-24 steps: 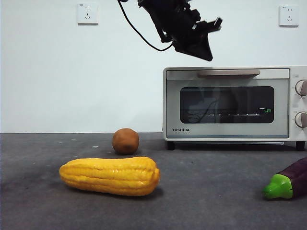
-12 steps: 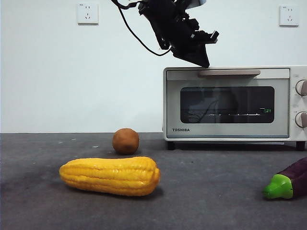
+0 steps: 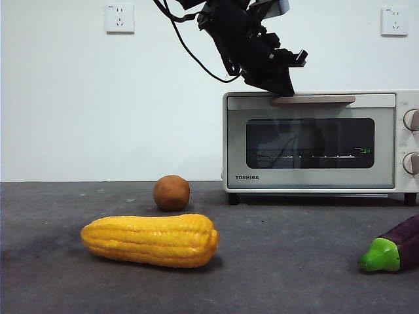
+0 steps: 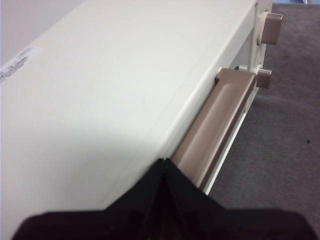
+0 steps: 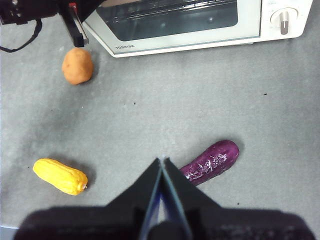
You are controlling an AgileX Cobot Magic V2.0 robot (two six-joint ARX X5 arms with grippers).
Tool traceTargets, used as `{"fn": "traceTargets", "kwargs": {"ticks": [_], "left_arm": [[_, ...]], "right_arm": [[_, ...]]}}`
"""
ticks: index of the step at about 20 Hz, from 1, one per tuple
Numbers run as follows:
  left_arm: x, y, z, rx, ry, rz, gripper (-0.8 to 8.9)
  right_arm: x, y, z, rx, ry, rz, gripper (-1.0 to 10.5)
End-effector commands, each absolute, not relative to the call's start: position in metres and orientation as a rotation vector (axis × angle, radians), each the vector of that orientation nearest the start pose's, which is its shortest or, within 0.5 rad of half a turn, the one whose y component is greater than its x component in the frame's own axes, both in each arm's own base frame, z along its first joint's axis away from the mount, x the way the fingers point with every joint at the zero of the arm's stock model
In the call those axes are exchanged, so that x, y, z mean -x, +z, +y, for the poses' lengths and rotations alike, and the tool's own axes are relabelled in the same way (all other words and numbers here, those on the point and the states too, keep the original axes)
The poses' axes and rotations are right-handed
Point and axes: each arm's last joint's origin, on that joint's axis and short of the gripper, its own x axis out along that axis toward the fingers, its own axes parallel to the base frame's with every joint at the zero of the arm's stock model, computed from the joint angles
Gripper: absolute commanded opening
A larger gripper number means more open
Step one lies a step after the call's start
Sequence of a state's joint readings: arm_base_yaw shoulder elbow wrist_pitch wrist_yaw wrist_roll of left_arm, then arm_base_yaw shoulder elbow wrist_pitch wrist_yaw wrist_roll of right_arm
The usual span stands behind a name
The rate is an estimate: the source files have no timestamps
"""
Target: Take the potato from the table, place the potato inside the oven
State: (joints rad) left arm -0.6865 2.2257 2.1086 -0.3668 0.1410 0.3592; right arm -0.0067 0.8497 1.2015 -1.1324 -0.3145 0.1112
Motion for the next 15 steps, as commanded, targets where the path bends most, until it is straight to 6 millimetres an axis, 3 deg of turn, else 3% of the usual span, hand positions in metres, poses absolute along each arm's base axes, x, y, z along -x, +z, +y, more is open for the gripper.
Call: {"fn": "traceTargets", "kwargs": {"ticks": [1, 9, 15], "left_arm": [[-0.397, 0.263, -0.337, -0.514, -0.915, 0.463, -0.08], [-0.391, 0.256, -0.335, -0.529, -0.926, 0.557, -0.08], [-0.377, 0.253, -0.348, -0.473, -0.933, 0.624, -0.07]], "right_arm": [[-0.122, 0.377, 0.008, -0.220, 0.256, 0.781, 0.0], [-0.122, 0.376, 0.008, -0.220, 0.256, 0.785, 0.0], [-0.118, 0.374, 0.008, -0.218, 0.253, 0.825, 0.0]]}}
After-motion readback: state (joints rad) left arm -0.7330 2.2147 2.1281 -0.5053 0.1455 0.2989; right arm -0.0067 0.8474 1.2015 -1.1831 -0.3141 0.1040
